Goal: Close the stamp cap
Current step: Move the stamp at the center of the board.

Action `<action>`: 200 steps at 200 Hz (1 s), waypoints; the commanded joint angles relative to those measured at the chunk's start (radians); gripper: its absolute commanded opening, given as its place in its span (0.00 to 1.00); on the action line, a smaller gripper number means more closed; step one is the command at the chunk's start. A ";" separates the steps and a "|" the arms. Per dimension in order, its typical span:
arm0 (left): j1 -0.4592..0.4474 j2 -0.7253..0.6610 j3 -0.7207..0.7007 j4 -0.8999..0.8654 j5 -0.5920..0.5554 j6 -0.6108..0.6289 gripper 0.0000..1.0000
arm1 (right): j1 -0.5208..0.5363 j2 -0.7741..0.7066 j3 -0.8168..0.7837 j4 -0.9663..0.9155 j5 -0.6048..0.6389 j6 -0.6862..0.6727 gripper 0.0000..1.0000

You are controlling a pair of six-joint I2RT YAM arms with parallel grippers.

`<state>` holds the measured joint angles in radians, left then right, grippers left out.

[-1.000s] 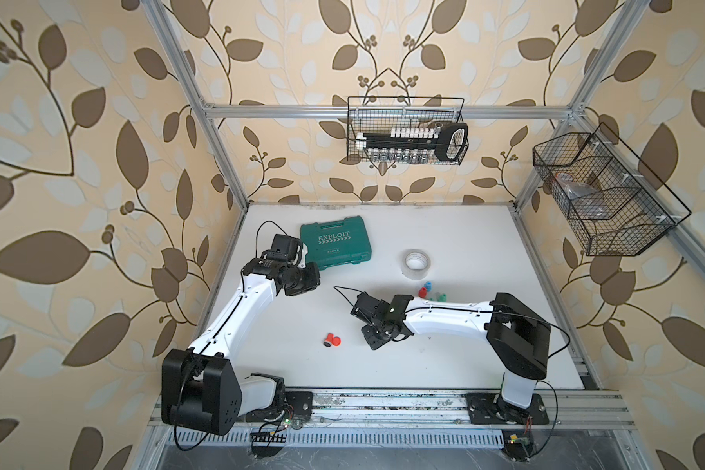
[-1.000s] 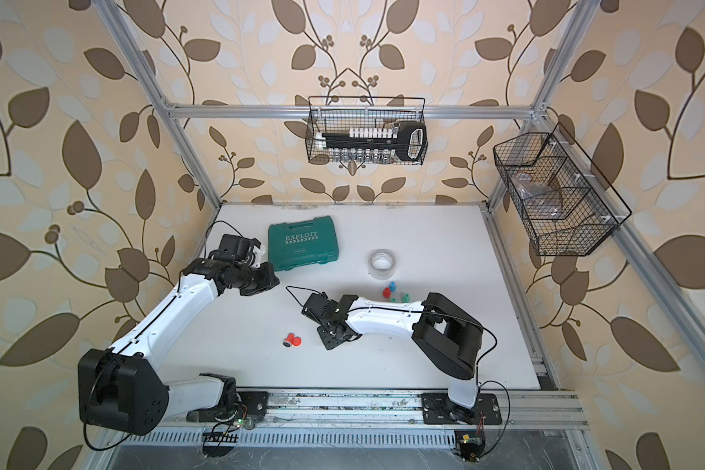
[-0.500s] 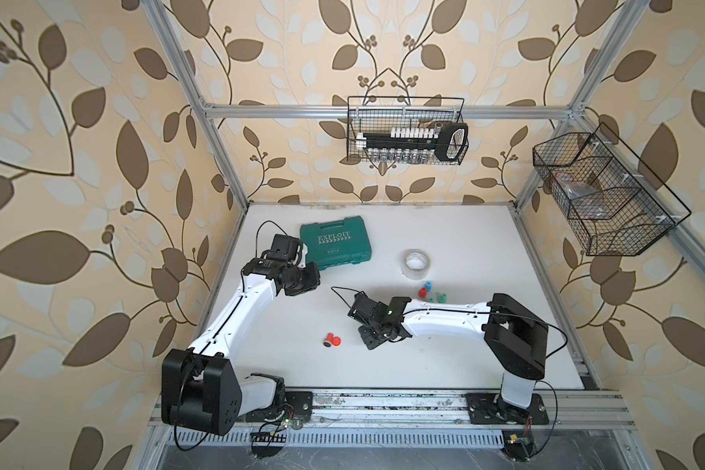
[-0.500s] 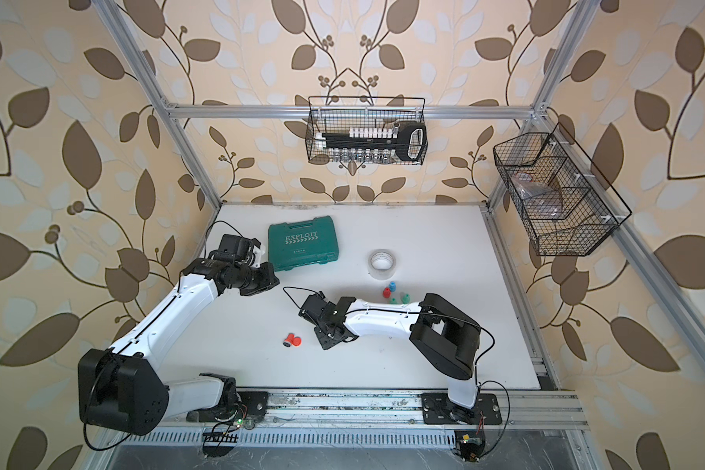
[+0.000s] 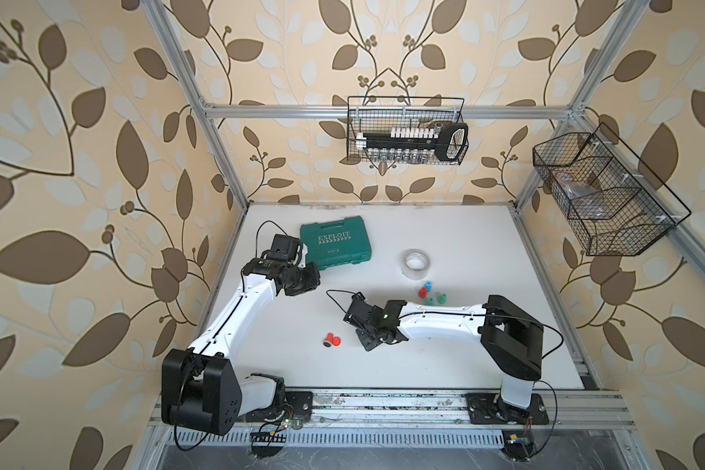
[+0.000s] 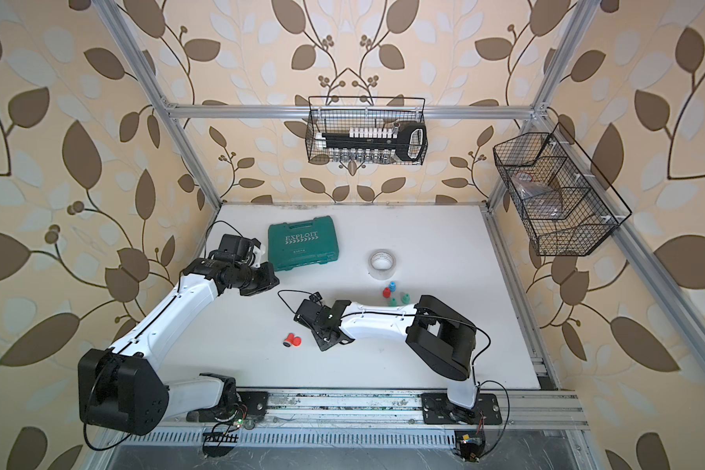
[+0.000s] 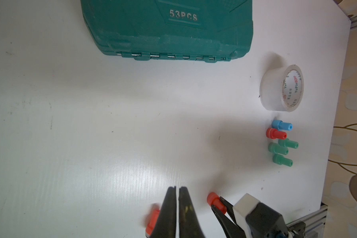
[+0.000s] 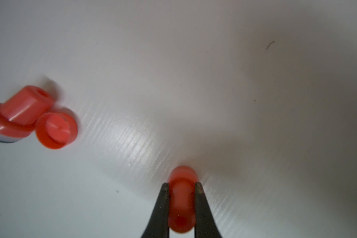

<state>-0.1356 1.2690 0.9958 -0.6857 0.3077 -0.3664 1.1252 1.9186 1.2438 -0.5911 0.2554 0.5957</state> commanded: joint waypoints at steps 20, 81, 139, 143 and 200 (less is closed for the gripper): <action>0.010 0.000 0.004 -0.008 -0.002 0.012 0.09 | 0.004 0.254 -0.117 -0.269 -0.012 0.001 0.00; 0.010 0.005 0.004 -0.011 -0.006 0.014 0.09 | -0.046 0.211 -0.202 -0.080 -0.300 -0.013 0.00; 0.010 0.010 0.007 -0.011 -0.008 0.014 0.09 | -0.079 0.238 -0.166 -0.173 -0.249 -0.035 0.00; 0.010 0.009 0.007 -0.011 -0.008 0.014 0.09 | -0.078 0.244 -0.158 -0.191 -0.228 -0.036 0.00; 0.010 0.009 0.006 -0.011 -0.008 0.014 0.09 | -0.056 0.261 -0.105 -0.314 -0.102 -0.044 0.00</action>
<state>-0.1356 1.2785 0.9958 -0.6872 0.3065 -0.3664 1.0714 1.9553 1.2716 -0.4747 0.1432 0.5564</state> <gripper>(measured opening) 0.086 0.125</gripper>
